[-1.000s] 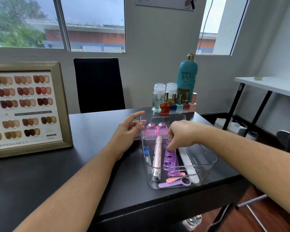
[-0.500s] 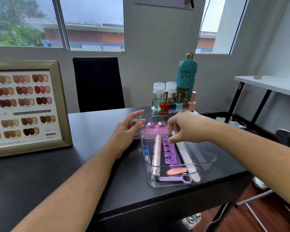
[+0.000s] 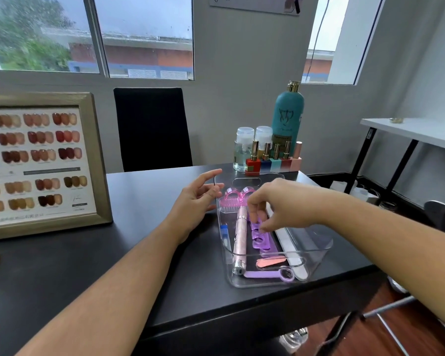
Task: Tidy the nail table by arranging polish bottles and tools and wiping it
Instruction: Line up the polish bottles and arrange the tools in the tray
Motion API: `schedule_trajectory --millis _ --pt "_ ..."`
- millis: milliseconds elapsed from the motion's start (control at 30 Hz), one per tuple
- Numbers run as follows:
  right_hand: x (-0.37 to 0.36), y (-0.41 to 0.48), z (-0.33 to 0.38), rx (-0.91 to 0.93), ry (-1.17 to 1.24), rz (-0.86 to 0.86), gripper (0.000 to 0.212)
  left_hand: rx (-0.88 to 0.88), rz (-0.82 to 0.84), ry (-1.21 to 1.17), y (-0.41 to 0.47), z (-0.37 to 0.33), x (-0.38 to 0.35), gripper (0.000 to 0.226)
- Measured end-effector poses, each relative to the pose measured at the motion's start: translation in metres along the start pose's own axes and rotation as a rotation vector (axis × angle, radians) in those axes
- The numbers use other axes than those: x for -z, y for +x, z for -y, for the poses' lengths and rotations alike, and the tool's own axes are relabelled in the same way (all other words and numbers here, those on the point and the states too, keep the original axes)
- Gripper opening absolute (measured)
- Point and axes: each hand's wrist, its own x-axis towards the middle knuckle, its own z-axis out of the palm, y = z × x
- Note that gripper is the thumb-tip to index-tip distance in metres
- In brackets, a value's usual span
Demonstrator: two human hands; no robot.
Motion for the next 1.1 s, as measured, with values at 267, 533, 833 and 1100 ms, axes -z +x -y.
schedule_trajectory --millis 267,533,833,1100 --pt "-0.011 0.019 0.014 0.175 -0.143 0.07 0.029 -0.013 0.004 0.012 0.0 0.0 -0.001 0.039" --pt "-0.008 0.019 0.01 0.296 -0.207 0.031 0.031 -0.015 0.01 0.006 0.0 0.001 0.0 0.037" --pt "0.029 -0.013 -0.001 0.162 0.006 -0.162 0.021 -0.006 0.016 -0.033 0.001 0.002 0.0 0.032" --pt "0.009 -0.01 -0.009 -0.199 0.299 -0.27 0.022 -0.012 0.003 -0.02 -0.001 0.0 0.0 0.035"
